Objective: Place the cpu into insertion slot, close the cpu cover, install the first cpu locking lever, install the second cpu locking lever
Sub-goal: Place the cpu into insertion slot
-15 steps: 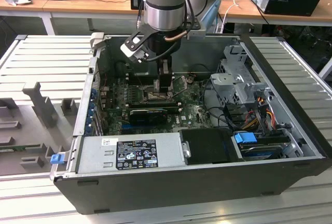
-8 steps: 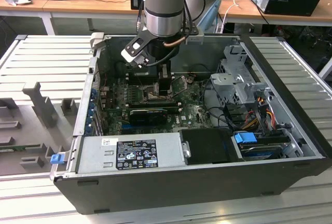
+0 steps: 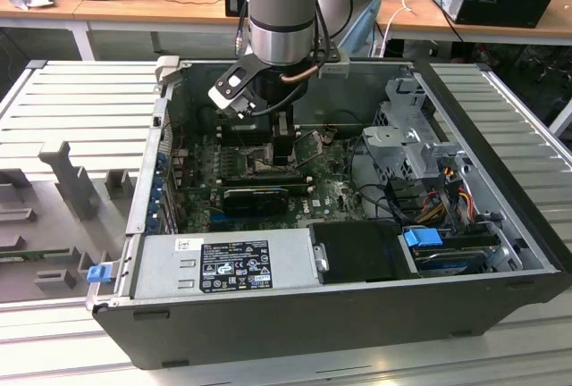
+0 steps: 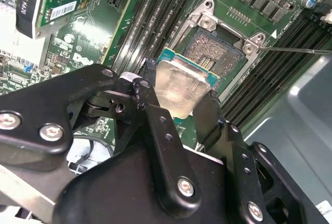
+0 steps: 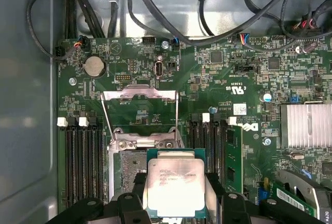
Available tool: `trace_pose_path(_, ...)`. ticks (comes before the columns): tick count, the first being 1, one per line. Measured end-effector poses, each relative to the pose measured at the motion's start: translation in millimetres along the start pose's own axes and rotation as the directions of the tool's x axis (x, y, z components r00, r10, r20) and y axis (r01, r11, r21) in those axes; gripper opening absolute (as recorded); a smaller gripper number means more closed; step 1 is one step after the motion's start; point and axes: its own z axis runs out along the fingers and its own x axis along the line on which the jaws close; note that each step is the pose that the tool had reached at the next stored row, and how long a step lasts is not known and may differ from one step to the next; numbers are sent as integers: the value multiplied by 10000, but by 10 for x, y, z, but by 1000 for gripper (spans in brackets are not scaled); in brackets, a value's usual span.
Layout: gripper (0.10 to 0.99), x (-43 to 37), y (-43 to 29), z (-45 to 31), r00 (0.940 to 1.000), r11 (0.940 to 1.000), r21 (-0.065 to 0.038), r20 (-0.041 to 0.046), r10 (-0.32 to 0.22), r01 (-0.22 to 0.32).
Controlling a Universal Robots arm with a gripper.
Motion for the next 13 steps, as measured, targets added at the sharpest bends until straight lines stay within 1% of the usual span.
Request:
trace_pose_path(7,529,23,-6,34,10000,10000,0,-2,-3,3)
trace_pose_path(13,529,122,-15,68,10000,10000,-1,-1,-3,3)
